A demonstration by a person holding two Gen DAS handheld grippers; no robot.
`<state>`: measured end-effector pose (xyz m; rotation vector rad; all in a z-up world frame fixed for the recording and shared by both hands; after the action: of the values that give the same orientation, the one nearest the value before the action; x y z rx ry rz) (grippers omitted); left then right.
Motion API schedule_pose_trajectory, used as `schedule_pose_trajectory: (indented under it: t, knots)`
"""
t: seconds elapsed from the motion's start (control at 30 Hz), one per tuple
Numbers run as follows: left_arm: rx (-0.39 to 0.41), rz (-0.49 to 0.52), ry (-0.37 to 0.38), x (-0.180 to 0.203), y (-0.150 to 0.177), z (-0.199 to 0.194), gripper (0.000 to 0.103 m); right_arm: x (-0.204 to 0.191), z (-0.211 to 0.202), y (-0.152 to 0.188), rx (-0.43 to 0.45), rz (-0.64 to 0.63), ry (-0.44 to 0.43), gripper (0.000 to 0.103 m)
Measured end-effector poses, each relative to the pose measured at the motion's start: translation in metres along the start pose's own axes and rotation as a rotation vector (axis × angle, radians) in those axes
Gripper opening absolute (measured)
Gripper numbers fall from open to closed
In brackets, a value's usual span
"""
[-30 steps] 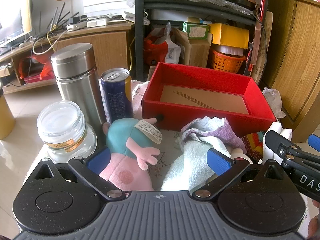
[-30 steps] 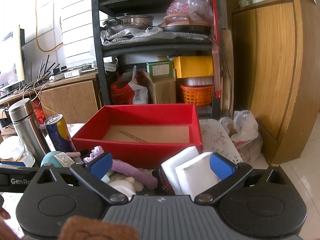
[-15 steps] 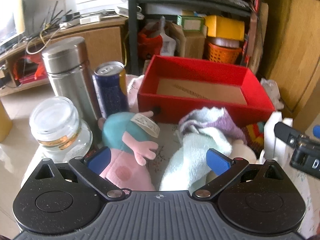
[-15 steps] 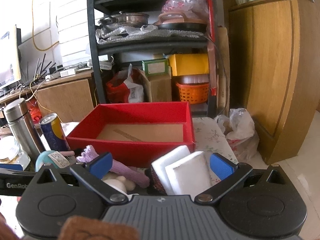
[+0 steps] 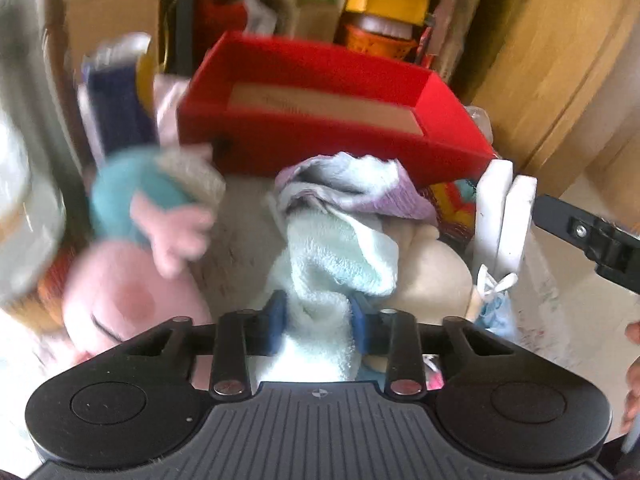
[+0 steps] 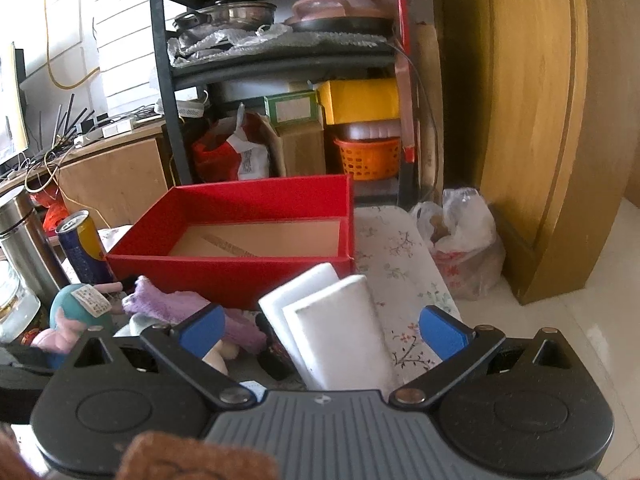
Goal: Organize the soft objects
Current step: 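Grasp the light blue towel with the left tool while the right tool grasps a white sponge block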
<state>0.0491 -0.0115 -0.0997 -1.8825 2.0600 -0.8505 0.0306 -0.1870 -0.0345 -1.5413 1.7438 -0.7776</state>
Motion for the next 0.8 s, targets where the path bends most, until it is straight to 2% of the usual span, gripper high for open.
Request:
schedule_pose_trajectory:
  t: [0.2, 0.3, 0.57, 0.8]
  knots:
    - [-0.027, -0.006, 0.019, -0.001, 0.001, -0.004, 0.013, 0.004, -0.001, -0.005, 0.0, 0.01, -0.011, 0.079]
    - [-0.022, -0.004, 0.032, 0.001, 0.002, -0.015, 0.01, 0.01, -0.001, -0.008, 0.0, 0.029, -0.004, 0.079]
    - [0.024, -0.089, 0.153, -0.001, -0.011, -0.046, 0.005, 0.038, 0.004, -0.019, -0.024, 0.097, 0.026, 0.079]
    - [0.119, -0.138, 0.239, -0.004, -0.027, -0.082, 0.005, 0.044, 0.018, -0.01, -0.081, 0.066, 0.045, 0.079]
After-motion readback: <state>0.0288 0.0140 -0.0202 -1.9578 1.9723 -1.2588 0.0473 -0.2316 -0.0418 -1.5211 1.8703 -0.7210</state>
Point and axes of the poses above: each gripper's, at about its wrist camera, not at the fingertips, and z roughly the way its jaws point, x to its right, y to its underside, the point moved 6 cm from there along z, roughly the way its jaws point, and after that the axes turned 1 degree about z, right-handed, at the moved point
